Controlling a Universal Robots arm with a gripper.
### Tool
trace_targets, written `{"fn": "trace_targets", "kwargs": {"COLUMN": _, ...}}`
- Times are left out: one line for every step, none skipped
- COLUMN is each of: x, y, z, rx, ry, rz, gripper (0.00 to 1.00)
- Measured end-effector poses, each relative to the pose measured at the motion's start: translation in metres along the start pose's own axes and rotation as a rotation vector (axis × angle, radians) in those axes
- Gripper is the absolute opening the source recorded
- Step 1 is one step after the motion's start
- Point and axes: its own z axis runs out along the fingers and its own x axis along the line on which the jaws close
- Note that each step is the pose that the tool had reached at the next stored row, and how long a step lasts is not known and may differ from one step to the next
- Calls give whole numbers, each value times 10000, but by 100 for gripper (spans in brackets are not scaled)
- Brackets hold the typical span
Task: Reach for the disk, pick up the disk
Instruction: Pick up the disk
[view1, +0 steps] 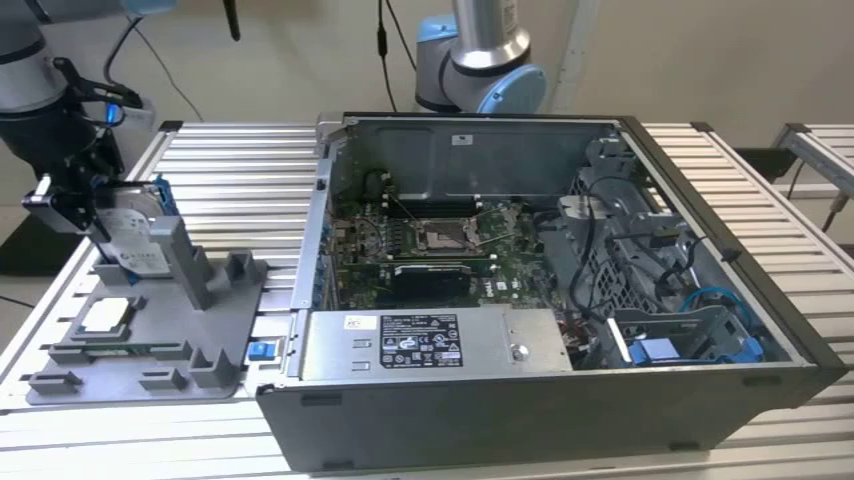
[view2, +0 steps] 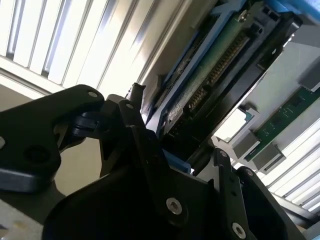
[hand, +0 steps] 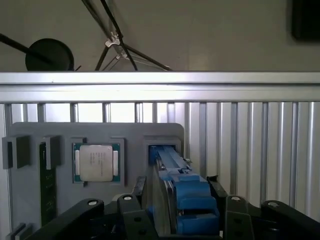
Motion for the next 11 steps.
{"fn": "trace_targets", "kwargs": {"x": 1, "y": 0, "z": 9, "rx": 0, "ry": 0, "rz": -8, "gripper": 100}}
{"fn": "trace_targets", "kwargs": {"x": 2, "y": 1, "z": 16, "rx": 2, "ry": -3, "rz": -18, "gripper": 100}}
{"fn": "trace_targets", "kwargs": {"x": 1, "y": 1, "z": 18, "rx": 2, "ry": -10, "rz": -28, "gripper": 100}}
{"fn": "trace_targets", "kwargs": {"x": 0, "y": 0, "z": 18, "rx": 1, "ry": -22, "rz": -35, "gripper": 100}}
{"fn": "trace_targets", "kwargs": {"x": -1, "y": 0, "z": 15, "rx": -1, "ry": -28, "rz": -44, "gripper": 100}}
{"fn": "trace_targets", "kwargs": {"x": -2, "y": -1, "z": 8, "rx": 3, "ry": -34, "rz": -51, "gripper": 100}}
{"fn": "trace_targets", "kwargs": {"x": -3, "y": 0, "z": 2, "rx": 24, "ry": -52, "rz": -55, "gripper": 100}}
{"fn": "trace_targets", "kwargs": {"x": -5, "y": 0, "z": -9, "rx": 34, "ry": -63, "rz": -58, "gripper": 100}}
{"fn": "trace_targets", "kwargs": {"x": -3, "y": 0, "z": -12, "rx": 29, "ry": -63, "rz": -63, "gripper": 100}}
{"fn": "trace_targets", "kwargs": {"x": -2, "y": 1, "z": -14, "rx": 25, "ry": -63, "rz": -66, "gripper": 100}}
{"fn": "trace_targets", "kwargs": {"x": -2, "y": 2, "z": -16, "rx": 20, "ry": -60, "rz": -69, "gripper": 100}}
